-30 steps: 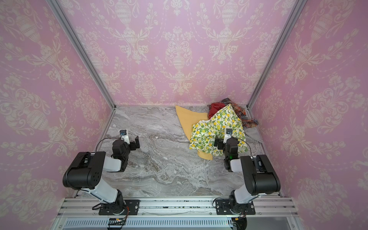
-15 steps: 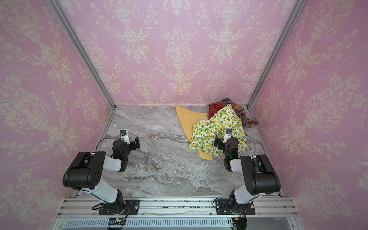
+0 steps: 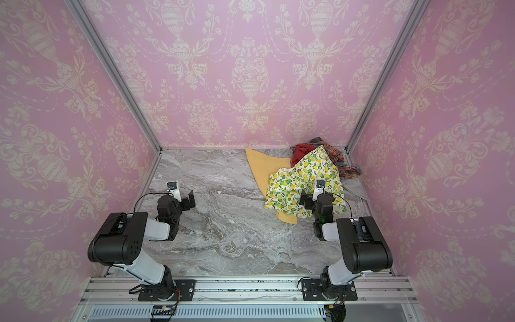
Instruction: Pick out a specific cloth from the pile
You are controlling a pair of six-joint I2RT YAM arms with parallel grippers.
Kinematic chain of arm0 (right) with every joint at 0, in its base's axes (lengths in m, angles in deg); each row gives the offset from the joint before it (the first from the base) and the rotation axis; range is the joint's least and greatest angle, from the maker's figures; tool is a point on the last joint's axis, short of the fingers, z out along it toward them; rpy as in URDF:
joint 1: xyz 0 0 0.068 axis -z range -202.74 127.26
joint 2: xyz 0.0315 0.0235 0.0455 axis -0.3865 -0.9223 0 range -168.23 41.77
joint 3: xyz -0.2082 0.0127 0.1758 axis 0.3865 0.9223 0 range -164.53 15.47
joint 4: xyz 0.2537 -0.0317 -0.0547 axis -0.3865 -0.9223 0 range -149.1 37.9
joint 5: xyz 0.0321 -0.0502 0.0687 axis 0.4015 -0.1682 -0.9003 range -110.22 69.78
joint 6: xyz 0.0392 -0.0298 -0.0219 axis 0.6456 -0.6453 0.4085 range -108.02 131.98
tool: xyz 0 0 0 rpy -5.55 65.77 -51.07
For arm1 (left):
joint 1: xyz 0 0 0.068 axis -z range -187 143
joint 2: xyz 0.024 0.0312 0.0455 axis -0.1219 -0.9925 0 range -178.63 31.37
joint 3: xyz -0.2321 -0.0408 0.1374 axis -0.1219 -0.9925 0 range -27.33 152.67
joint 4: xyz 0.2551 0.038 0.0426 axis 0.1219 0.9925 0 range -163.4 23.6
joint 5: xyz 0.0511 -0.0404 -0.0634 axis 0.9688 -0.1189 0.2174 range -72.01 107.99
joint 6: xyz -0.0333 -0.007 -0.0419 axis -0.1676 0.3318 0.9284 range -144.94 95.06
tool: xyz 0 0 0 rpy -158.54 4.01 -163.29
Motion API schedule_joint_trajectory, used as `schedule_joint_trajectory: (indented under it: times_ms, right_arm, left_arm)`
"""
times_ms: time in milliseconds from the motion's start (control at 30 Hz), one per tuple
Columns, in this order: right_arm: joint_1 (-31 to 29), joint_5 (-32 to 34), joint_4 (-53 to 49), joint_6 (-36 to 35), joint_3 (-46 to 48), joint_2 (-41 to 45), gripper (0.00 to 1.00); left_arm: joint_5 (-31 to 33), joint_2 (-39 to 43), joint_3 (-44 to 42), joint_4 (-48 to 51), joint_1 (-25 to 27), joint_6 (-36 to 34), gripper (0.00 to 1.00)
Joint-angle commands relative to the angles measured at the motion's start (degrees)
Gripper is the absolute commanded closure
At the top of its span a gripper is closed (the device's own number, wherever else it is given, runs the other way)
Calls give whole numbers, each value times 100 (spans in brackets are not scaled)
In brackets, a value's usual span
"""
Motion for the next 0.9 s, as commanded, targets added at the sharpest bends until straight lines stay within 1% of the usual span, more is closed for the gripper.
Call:
schedule_joint_trajectory:
  times_ms: [0,267,367,467,567,733,800,833,867]
  right_arm:
    - [-43,172,252,-102,75,8,0]
    - [-235,336,366,-299,254,250,0]
    - [-267,351,472,-341,300,272,0]
    - [-411,509,190,-473,247,507,0]
    - [-540,627,-307,-587,112,747,0]
    - [-803,1232,-898,-725,-72,1244,0]
    - [-812,1624,-1498,-456,-308,1560,0]
    - [-811,1716,-1808,-376,-443,1701,0]
    - [-817,1735,-2143,-304,-618,1849,0]
  left_arm:
    - [209,-42,86,122,74,-47,1]
    - [244,43,110,215,206,-198,1]
    - [348,200,194,469,228,-198,1]
    - [521,477,437,1181,314,-252,1]
    - [949,636,701,1767,505,-359,1]
    - [1471,874,1332,2981,1070,-730,1]
    - [1466,1015,1629,3507,1281,-585,1]
    - [1371,1102,1746,3721,1357,-471,1]
    - [1134,1185,1879,3967,1428,-315,1]
